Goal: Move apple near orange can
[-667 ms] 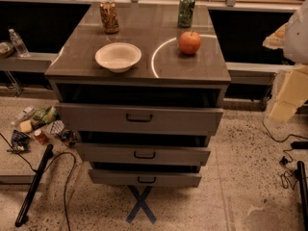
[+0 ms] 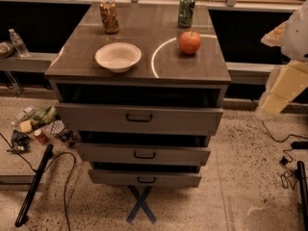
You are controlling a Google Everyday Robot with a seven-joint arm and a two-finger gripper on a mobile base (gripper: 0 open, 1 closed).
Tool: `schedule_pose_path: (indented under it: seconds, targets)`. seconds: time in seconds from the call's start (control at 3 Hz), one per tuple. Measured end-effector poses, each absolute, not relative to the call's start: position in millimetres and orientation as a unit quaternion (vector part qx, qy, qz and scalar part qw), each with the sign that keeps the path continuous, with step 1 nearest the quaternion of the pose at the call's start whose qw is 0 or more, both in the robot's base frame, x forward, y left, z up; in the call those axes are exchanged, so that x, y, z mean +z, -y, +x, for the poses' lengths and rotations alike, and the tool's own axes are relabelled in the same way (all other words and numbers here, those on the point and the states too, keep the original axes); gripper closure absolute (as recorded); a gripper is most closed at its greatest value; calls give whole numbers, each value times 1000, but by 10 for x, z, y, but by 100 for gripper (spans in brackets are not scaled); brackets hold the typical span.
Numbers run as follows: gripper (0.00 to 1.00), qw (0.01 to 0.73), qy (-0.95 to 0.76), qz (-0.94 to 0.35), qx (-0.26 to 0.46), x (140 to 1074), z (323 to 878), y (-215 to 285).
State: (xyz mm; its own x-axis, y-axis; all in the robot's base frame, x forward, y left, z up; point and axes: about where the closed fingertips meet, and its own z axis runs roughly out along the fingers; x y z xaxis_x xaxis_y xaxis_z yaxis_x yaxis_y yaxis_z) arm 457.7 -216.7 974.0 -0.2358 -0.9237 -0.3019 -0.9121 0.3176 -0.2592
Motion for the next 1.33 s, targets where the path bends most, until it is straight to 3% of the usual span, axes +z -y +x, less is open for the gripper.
schedule_pose_path:
  seconds: [0.67,1.0,1.33]
  targets:
    - [0,342,-808,-471,87,9548,5393,2190]
    - [0,409,-808,-409,112,9451,5922,2166]
    - [0,439,-816,-364,90,9320,6327,2096]
